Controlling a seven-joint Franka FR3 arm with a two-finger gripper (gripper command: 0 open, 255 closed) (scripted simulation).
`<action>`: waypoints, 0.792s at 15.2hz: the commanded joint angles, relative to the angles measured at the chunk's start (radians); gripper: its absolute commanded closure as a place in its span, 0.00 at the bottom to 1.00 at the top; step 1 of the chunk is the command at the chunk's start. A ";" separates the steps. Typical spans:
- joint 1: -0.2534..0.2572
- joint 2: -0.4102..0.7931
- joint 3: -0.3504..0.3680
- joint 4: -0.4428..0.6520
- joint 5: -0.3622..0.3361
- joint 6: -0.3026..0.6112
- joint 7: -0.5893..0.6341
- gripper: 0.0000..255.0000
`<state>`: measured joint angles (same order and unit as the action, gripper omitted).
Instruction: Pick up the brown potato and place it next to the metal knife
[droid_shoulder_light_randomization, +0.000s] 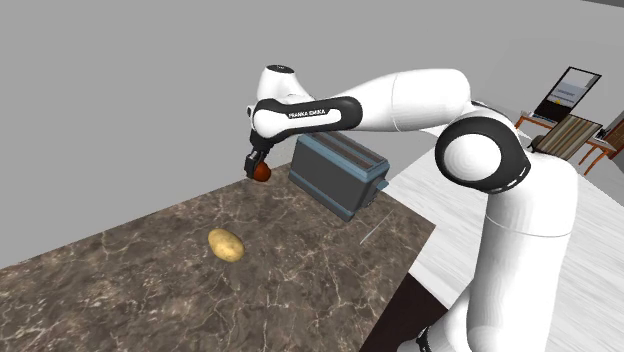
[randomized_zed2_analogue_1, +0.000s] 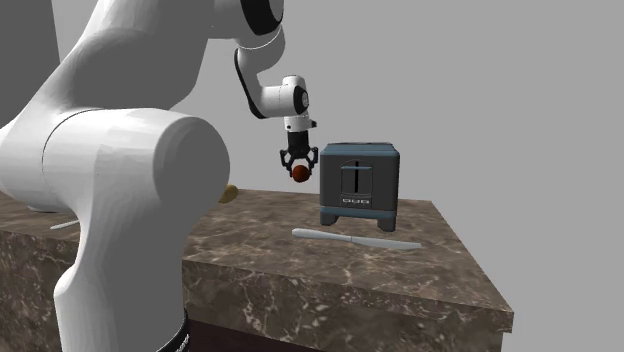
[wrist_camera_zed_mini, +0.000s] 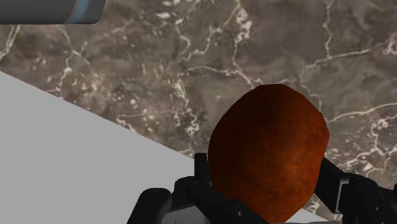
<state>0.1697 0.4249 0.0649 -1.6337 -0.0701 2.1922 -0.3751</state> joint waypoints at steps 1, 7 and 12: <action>0.001 -0.012 0.001 0.013 0.001 -0.026 0.000 1.00; 0.001 -0.035 0.002 0.061 0.005 -0.096 -0.004 1.00; 0.001 -0.048 0.003 0.109 0.007 -0.157 -0.007 1.00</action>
<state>0.1711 0.3770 0.0685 -1.5383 -0.0634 2.0490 -0.3806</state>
